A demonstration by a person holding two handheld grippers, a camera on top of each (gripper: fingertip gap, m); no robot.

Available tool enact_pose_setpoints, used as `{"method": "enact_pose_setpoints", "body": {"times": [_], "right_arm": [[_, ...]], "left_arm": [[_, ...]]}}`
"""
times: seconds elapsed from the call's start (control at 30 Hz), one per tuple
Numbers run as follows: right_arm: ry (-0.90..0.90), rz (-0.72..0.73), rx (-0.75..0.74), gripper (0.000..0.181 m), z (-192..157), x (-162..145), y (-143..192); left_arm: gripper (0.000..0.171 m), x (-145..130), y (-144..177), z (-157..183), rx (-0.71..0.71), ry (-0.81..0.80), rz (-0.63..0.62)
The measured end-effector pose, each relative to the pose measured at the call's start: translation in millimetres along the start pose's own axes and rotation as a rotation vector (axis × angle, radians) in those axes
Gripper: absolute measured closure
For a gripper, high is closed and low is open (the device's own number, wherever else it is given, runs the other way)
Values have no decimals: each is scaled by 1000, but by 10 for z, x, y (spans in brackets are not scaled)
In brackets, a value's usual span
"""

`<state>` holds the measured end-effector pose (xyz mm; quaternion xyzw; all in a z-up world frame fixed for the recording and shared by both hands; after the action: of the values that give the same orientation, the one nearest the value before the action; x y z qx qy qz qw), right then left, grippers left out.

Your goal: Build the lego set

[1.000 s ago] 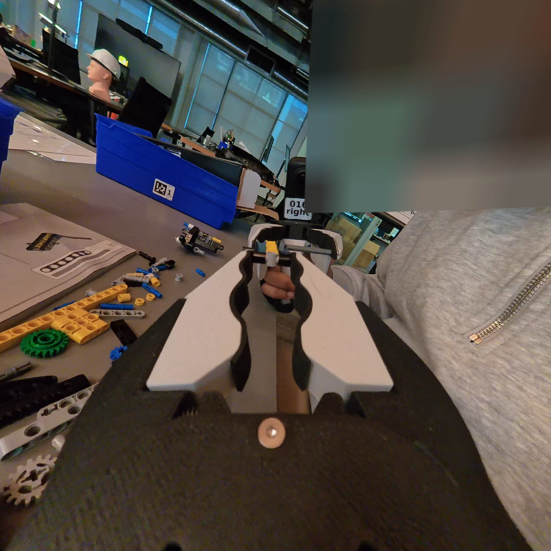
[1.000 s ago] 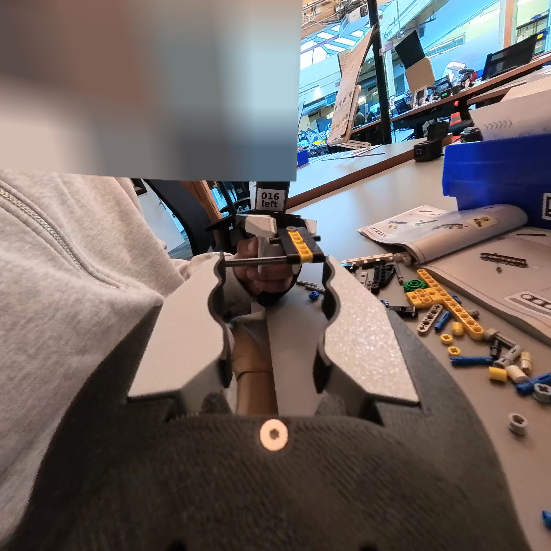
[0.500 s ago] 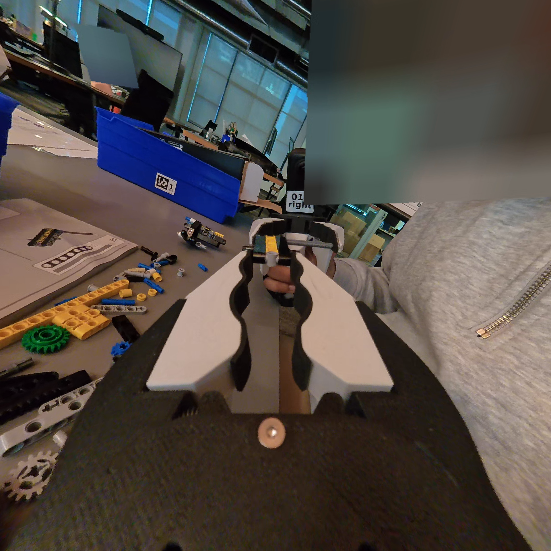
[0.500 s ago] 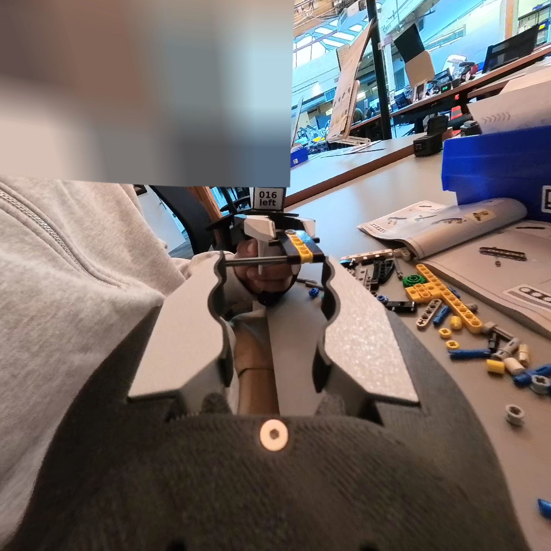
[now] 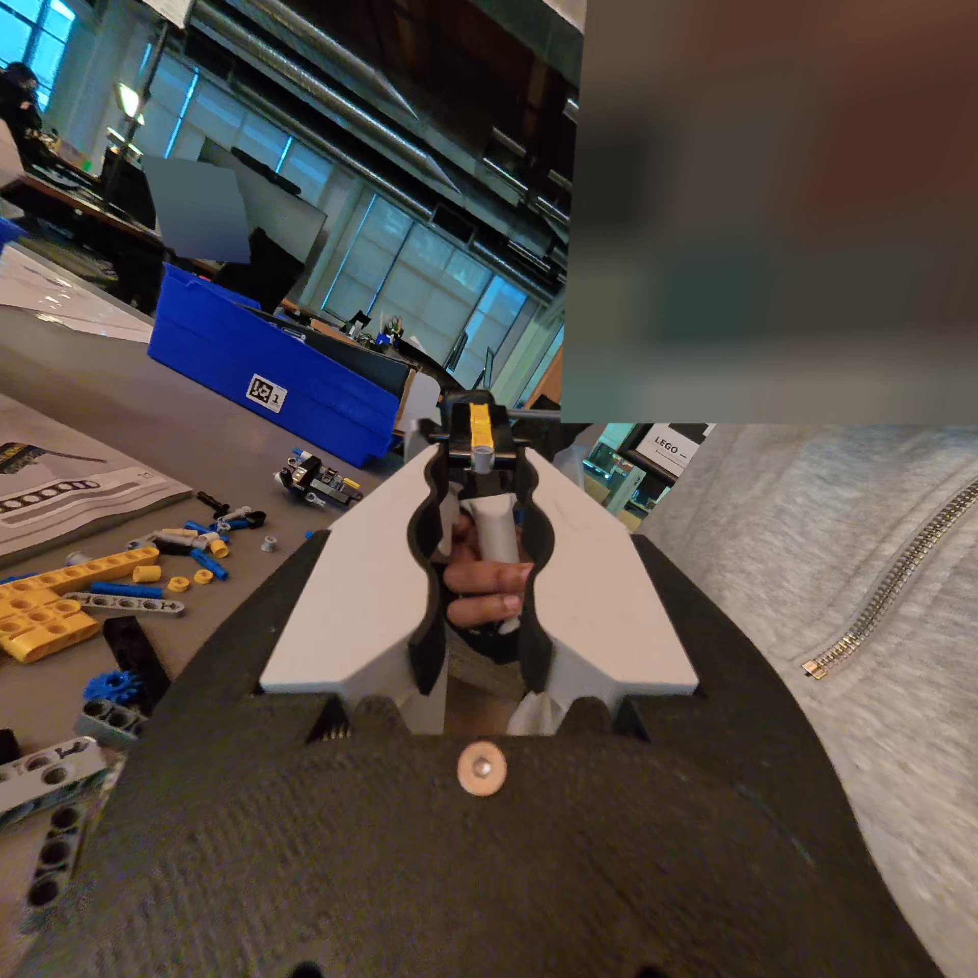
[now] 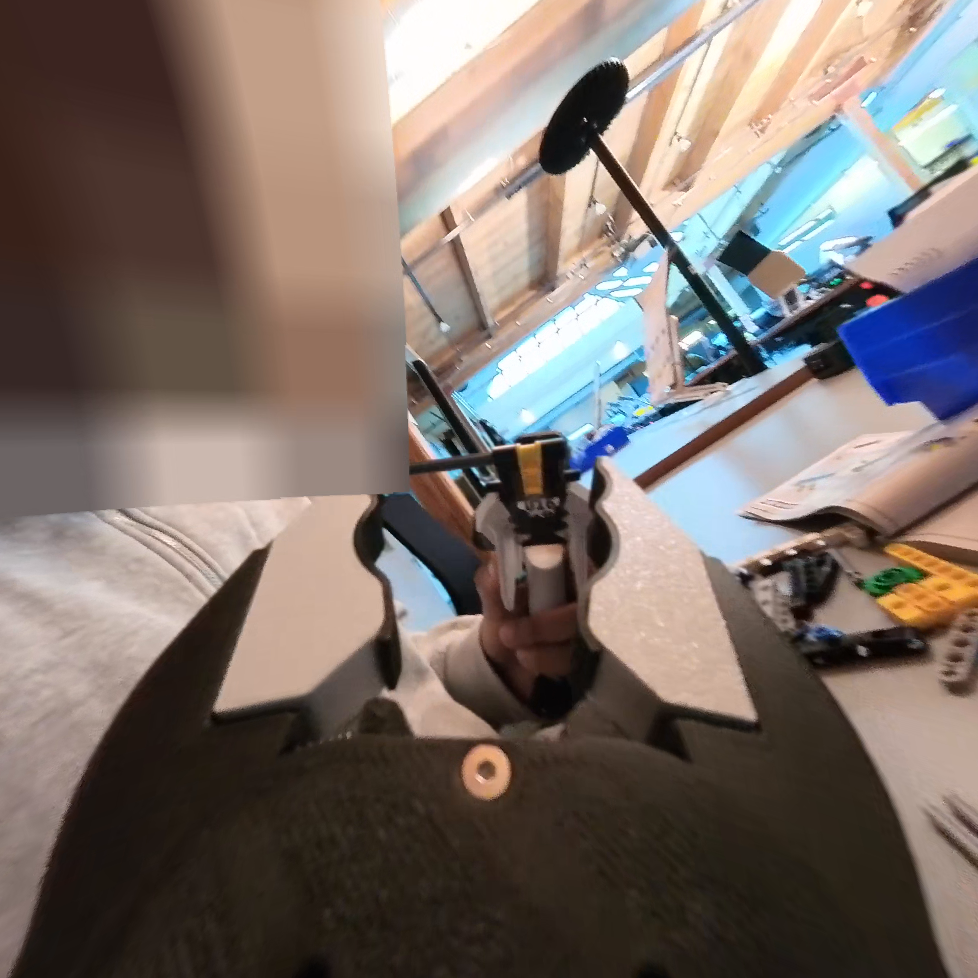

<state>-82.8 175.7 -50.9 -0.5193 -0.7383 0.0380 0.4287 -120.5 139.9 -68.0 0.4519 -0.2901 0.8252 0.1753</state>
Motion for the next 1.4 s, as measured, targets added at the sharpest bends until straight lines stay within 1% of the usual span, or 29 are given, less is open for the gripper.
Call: {"method": "enact_pose_setpoints", "body": {"times": [0.03,0.07,0.3,0.4,0.57,0.83,1.4], "right_arm": [[-19,22,27,112,-31,10,-5],[-29,45,41,114,-48,27,-8],[-20,110,56,115,-79,93,2],[3,89,45,116,-78,86,-1],[37,56,18,116,-74,70,-1],[63,33,-20,116,-69,59,11],[46,-5,-54,118,-34,42,23]], "left_arm": [[148,-14,-9,1,-1,5,-2],[148,-29,-20,7,-4,8,-5],[148,-136,-109,46,25,-35,-47],[148,-175,-126,43,46,-66,-73],[148,-176,-122,31,67,-87,-80],[148,-222,-147,25,73,-82,-94],[148,-245,-145,15,66,-62,-95]]}}
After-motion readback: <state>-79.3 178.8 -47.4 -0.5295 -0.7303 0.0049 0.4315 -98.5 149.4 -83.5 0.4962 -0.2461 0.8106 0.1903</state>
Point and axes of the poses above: each gripper's, where its closed fingertips meet, y back along the fingers, x out of its top, z = x × y across the jaws, the point moved 2 cm from there along y, back along the fingers, and after that the axes turned 6 degrees about -y, right-handed, at the moved point
